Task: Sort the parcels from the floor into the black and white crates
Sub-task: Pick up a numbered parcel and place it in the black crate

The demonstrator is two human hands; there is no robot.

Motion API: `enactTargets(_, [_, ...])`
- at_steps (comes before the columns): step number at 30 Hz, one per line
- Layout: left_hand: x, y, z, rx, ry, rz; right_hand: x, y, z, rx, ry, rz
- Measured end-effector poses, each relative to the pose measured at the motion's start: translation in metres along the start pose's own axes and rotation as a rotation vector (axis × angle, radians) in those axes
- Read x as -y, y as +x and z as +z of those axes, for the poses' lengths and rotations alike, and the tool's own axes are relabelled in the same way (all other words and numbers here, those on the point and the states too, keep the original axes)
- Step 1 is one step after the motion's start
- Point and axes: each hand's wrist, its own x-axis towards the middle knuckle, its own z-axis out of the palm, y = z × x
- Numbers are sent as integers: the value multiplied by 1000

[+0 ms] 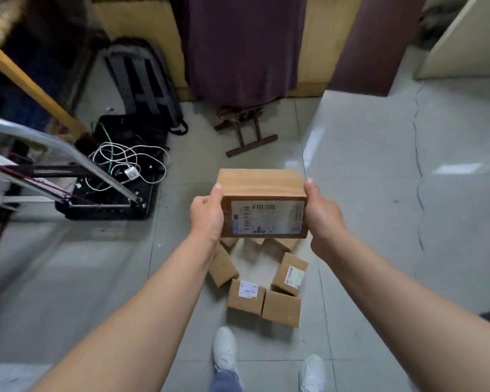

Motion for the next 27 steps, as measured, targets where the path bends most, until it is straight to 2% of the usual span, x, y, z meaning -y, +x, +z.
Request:
enactTargets(7, [-115,-88,-66,-43,-119,131,101,-111,2,36,18,-178])
enactTargets(13, [-168,-142,-121,-72,-162,236,141,-177,12,130,-4,-301])
enactTargets(20, [-175,-204,-164,-163,-247,309,159,-231,15,298,-162,-401])
enactTargets(27, [-147,-258,-211,-296,-288,288,147,-278,30,458,-282,-499])
